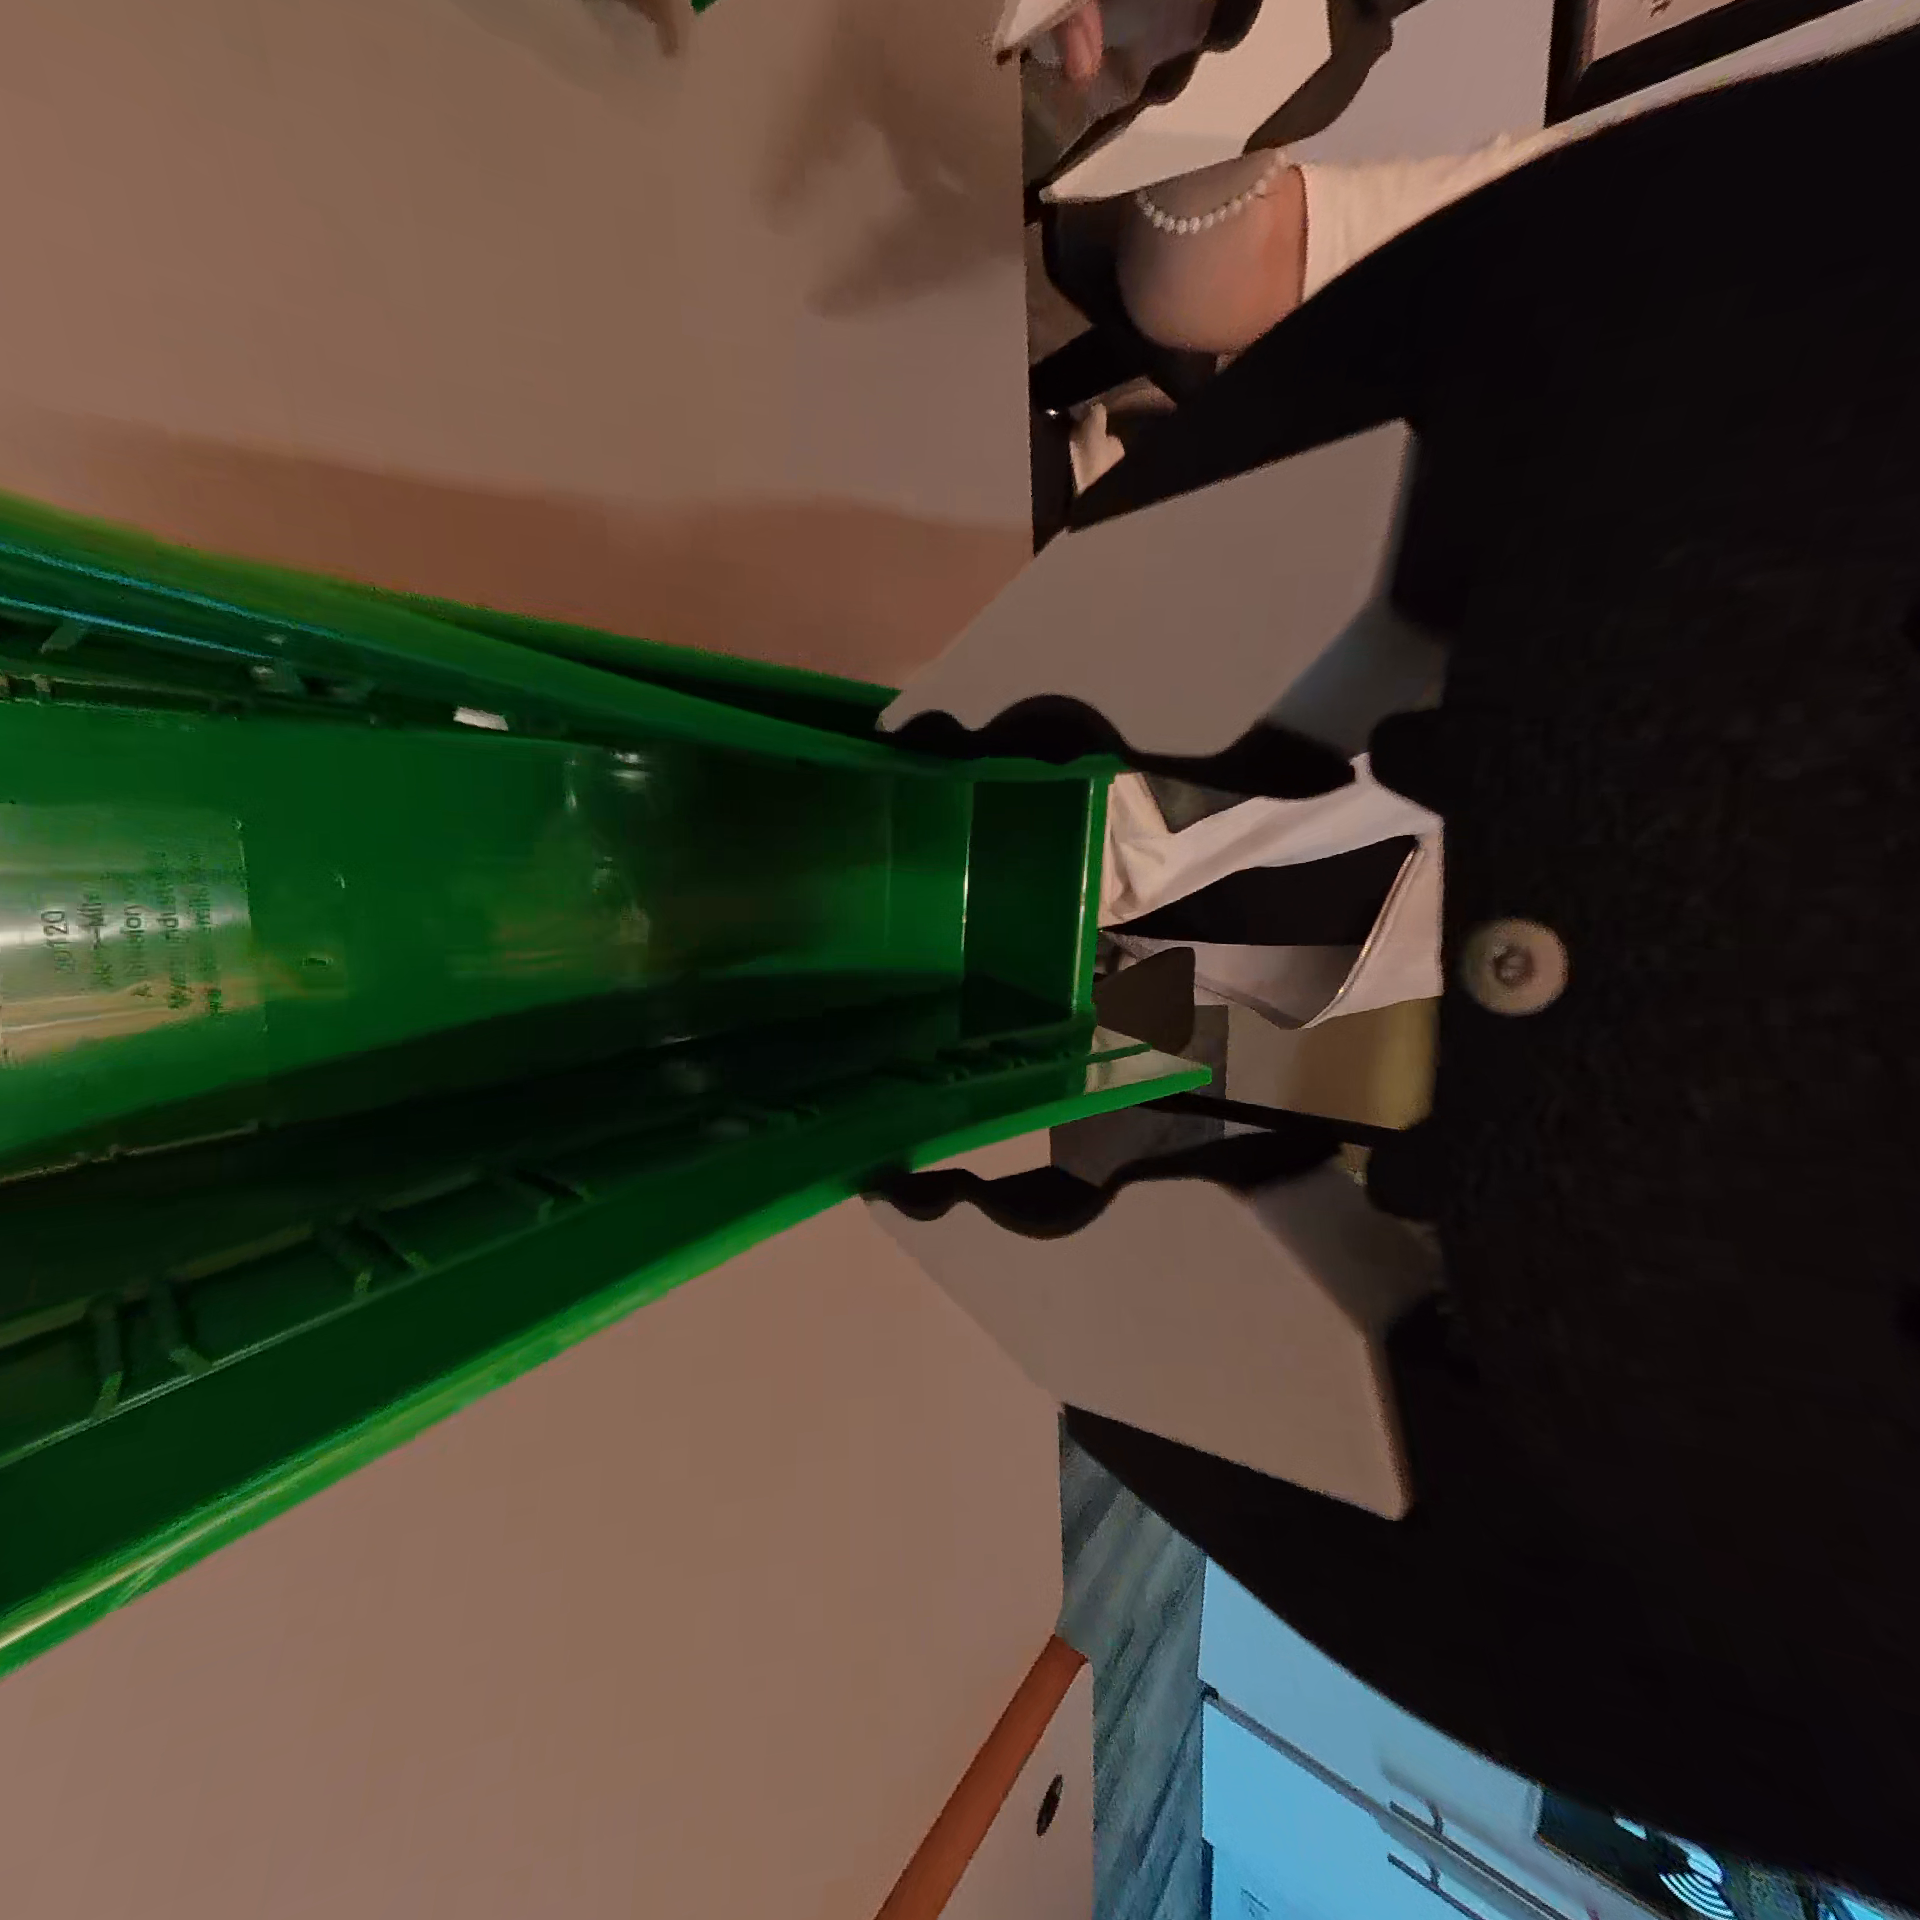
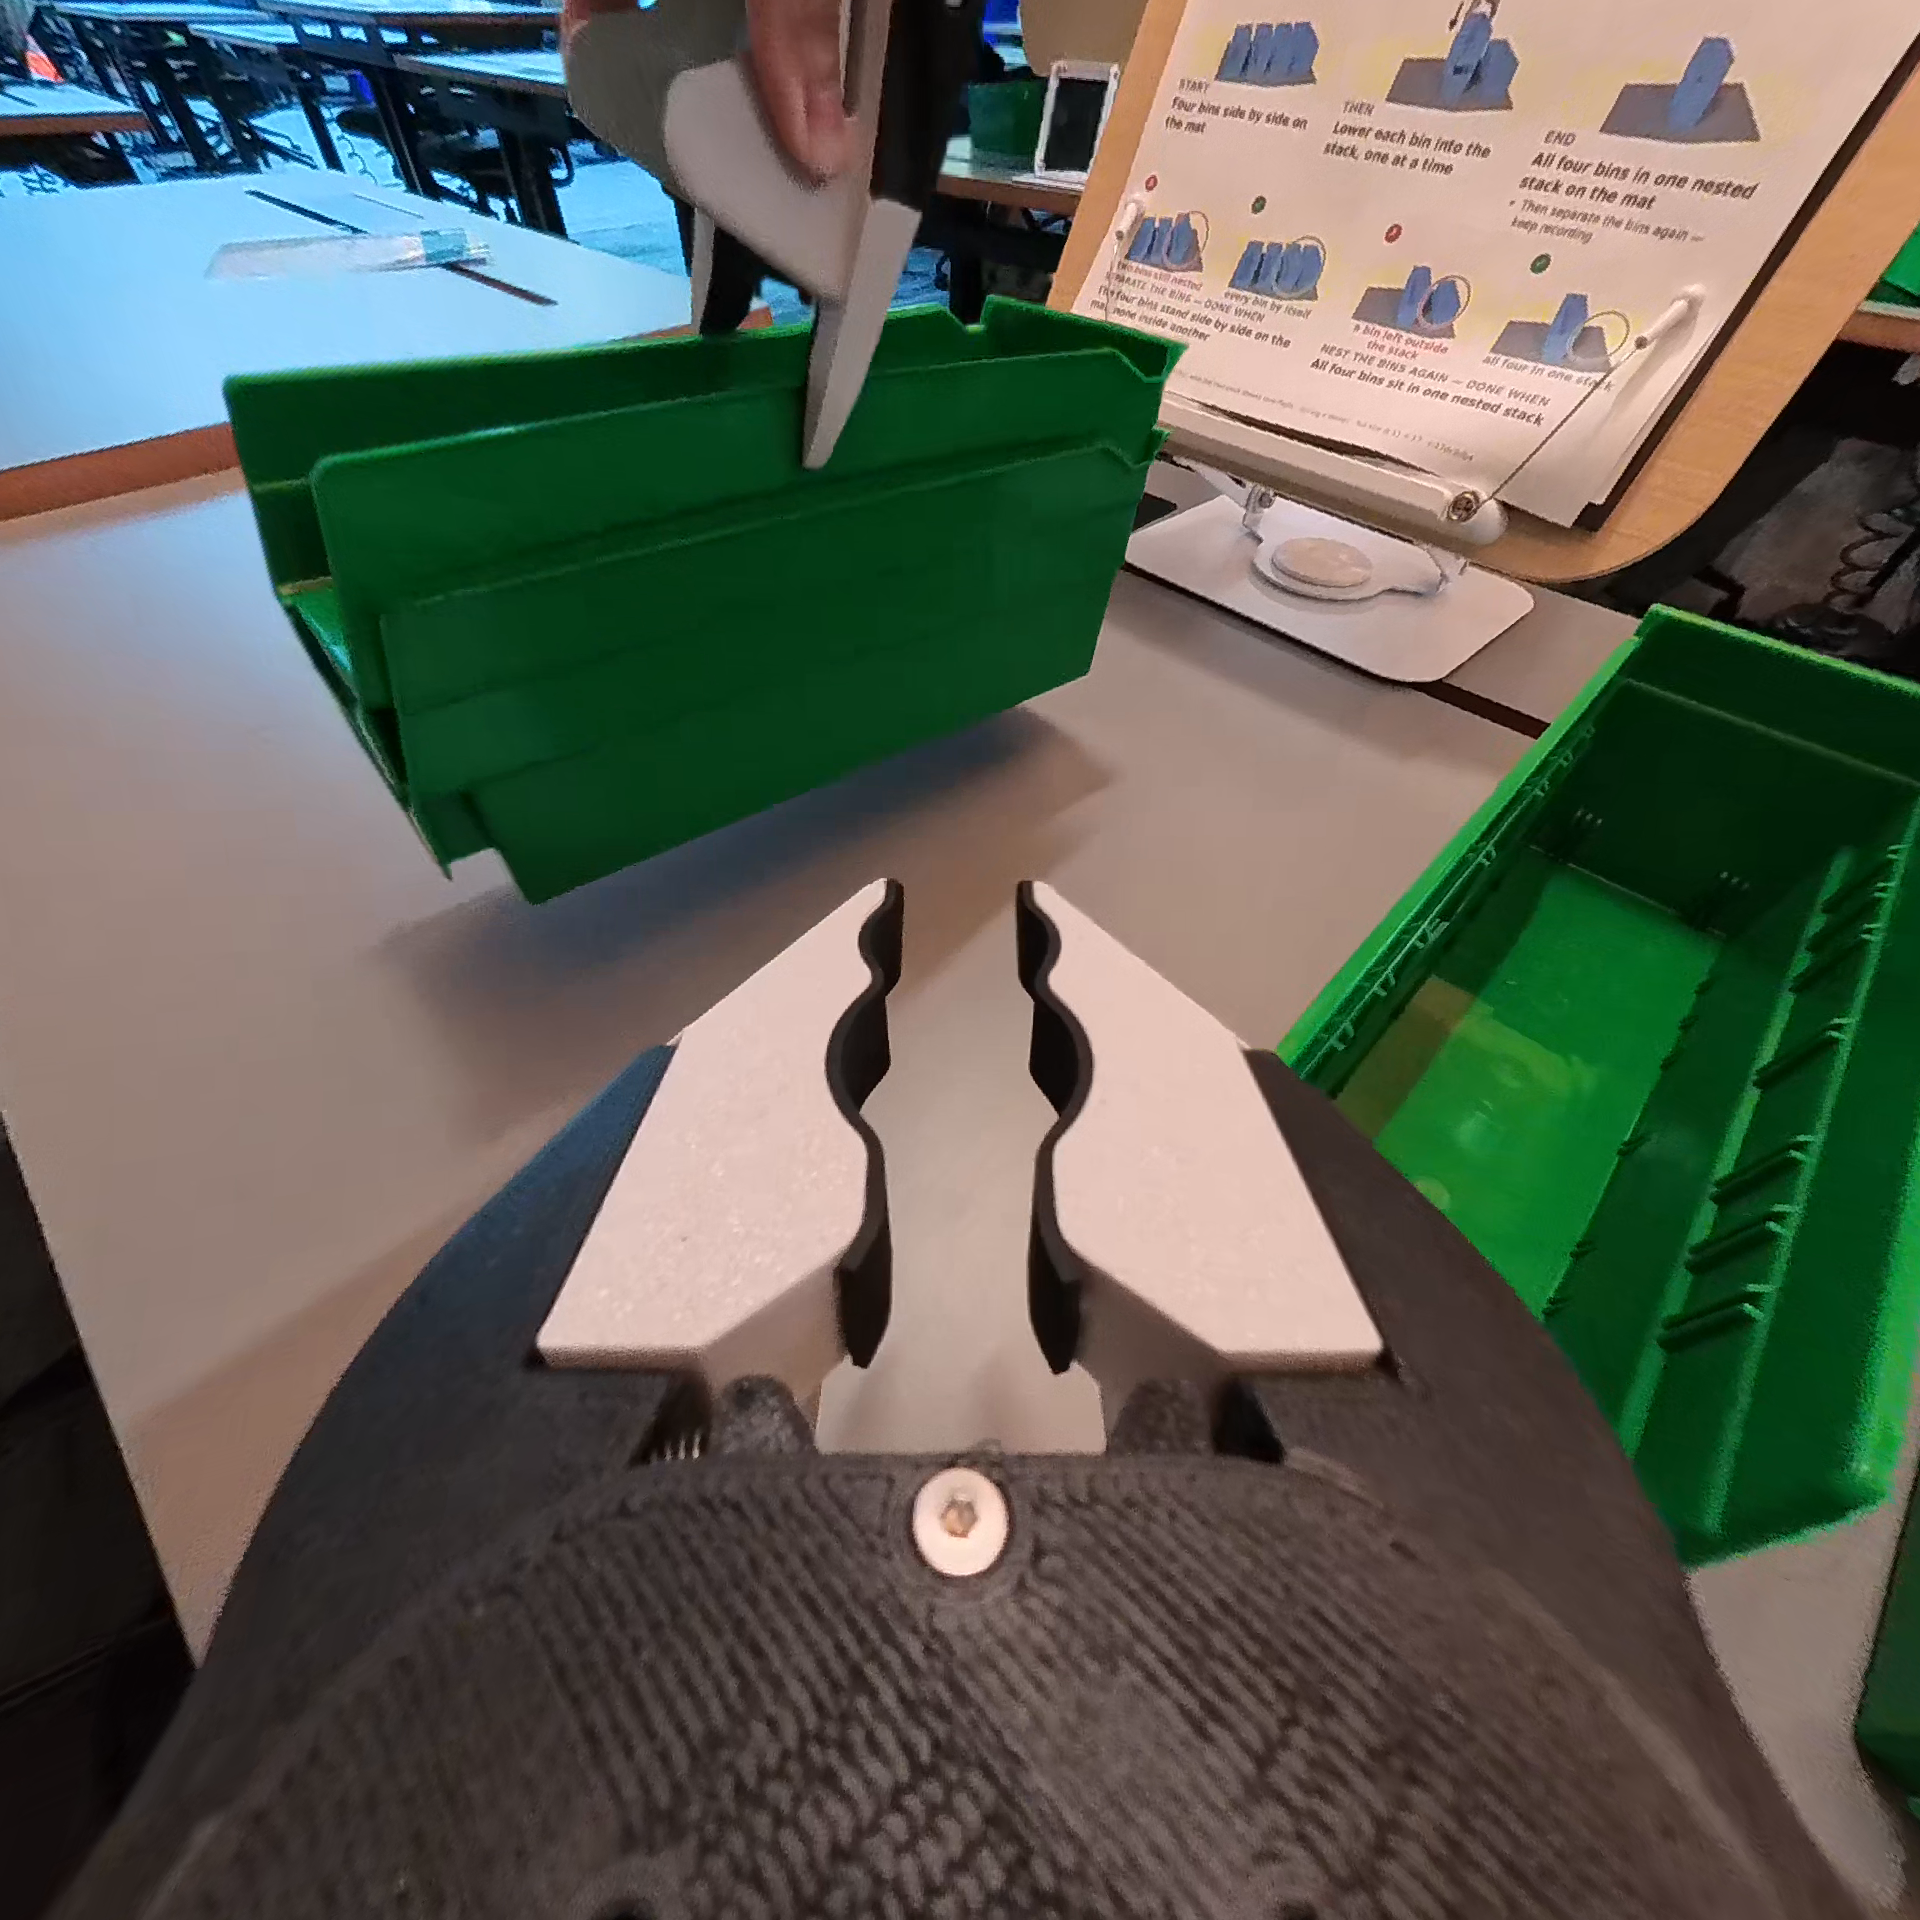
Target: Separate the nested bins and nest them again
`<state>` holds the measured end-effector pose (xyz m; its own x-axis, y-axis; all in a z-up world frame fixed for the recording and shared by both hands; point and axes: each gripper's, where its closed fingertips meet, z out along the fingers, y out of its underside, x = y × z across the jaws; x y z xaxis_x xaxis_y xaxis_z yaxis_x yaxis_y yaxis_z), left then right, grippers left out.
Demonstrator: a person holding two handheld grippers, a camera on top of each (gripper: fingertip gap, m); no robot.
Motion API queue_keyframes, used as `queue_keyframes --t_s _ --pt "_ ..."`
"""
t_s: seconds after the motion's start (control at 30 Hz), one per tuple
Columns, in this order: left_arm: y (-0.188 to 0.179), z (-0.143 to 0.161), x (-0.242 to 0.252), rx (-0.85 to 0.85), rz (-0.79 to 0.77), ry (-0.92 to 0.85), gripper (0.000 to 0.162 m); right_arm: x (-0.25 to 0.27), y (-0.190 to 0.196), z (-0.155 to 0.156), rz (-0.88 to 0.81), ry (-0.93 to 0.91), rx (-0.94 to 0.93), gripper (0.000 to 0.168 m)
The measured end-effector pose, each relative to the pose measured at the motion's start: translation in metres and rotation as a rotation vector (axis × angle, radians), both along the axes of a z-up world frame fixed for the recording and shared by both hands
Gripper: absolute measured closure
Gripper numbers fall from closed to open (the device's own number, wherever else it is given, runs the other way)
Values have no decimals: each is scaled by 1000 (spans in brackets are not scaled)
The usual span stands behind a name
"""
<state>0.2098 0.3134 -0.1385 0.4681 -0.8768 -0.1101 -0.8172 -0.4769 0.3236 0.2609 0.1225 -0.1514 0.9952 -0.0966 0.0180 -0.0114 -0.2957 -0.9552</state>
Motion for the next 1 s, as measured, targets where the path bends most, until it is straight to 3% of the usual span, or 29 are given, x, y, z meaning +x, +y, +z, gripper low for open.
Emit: queue_keyframes --t_s 0.2,0.4,0.73,1.0 --pt "-8 -14 10 -32 58 -47 82 -7 7 0 20 -24 27 168" --pt "-20 -29 15 -68 59 -40 81 -22 36 15 36 -28 184 168" --pt "-27 -31 20 -73 48 -21 82 -25 112 -6 22 -313 44 168" --pt "-30 -28 18 -58 38 10 83 -19 121 -20 -21 -397 -72 168"
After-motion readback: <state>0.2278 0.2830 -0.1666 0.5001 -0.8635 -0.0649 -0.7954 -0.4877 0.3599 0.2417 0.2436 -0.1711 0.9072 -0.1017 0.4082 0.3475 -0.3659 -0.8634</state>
